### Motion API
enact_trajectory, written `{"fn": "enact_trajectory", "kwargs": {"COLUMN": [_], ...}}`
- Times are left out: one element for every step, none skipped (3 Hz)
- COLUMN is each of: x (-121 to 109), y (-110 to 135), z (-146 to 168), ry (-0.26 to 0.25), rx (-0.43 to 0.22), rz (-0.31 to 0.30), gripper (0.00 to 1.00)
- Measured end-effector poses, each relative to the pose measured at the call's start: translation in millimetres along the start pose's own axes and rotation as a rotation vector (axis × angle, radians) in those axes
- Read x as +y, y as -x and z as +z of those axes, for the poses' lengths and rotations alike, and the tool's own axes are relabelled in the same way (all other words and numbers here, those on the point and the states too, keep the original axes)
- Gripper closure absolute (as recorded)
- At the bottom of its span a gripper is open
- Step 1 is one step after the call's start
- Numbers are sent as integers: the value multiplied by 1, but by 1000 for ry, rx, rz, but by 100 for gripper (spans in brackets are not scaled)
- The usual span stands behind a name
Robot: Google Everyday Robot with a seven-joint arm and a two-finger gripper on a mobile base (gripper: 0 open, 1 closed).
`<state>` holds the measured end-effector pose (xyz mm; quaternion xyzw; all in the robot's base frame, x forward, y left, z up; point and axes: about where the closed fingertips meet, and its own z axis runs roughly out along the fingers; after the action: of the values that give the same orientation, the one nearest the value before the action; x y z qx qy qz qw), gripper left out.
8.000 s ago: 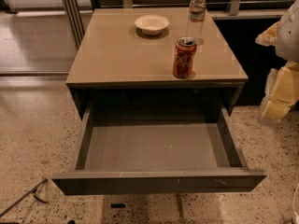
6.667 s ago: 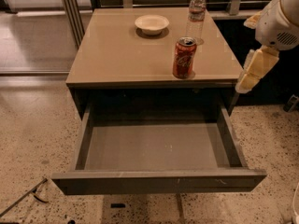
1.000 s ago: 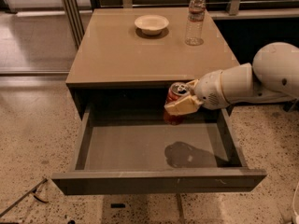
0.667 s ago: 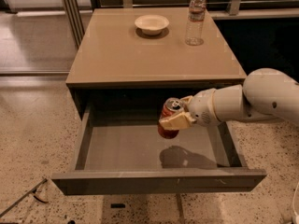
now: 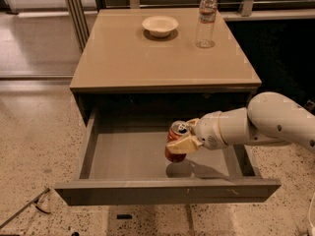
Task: Place coke can into top drawer
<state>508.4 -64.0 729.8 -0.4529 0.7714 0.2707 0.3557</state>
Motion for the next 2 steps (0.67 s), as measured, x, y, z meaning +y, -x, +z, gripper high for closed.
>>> {"fn": "enact_trajectory", "kwargs": {"x": [-1,-14], "y": [-7,-21], "z": [5,14], "ry": [11,39], "rx": [39,55], "rz": [-89,-176], "gripper": [100,100]}}
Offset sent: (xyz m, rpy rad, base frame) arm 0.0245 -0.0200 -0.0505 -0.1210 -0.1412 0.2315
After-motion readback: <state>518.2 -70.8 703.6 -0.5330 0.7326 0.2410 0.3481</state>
